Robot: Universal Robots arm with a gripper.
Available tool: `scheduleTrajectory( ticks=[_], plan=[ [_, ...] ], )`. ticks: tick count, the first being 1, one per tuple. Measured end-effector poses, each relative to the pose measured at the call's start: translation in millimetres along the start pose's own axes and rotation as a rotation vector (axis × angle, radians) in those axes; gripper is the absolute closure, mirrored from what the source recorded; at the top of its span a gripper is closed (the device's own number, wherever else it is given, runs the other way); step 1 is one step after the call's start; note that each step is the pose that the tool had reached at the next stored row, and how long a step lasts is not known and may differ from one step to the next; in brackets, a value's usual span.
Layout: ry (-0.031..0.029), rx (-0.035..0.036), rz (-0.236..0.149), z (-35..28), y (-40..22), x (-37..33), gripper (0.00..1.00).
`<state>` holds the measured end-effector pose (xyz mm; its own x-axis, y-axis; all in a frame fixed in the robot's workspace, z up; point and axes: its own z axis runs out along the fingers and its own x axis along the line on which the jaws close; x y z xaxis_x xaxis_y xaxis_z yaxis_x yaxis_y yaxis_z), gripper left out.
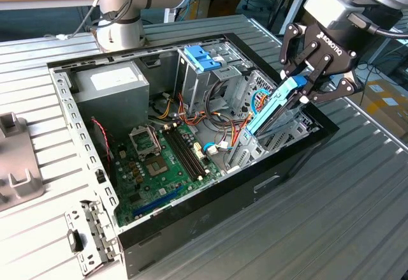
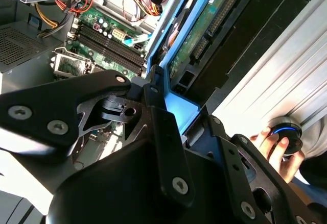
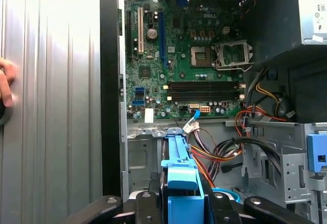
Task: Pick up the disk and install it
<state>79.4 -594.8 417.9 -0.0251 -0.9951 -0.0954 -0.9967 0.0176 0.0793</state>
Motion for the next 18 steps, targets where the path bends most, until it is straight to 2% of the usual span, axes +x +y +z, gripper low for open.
scheduleTrajectory(
  ticks=[8, 14, 15, 18],
  plan=[
    [0.0, 0.0, 0.0, 4.5, -0.4, 0.5, 0.63],
    [-0.0001, 0.0, 0.0, 4.8, -0.4, 0.5, 0.62],
    [0.0, 0.0, 0.0, 4.8, -0.4, 0.5, 0.55],
    [0.0, 0.0, 0.0, 4.8, -0.4, 0.5, 0.55]
  ],
)
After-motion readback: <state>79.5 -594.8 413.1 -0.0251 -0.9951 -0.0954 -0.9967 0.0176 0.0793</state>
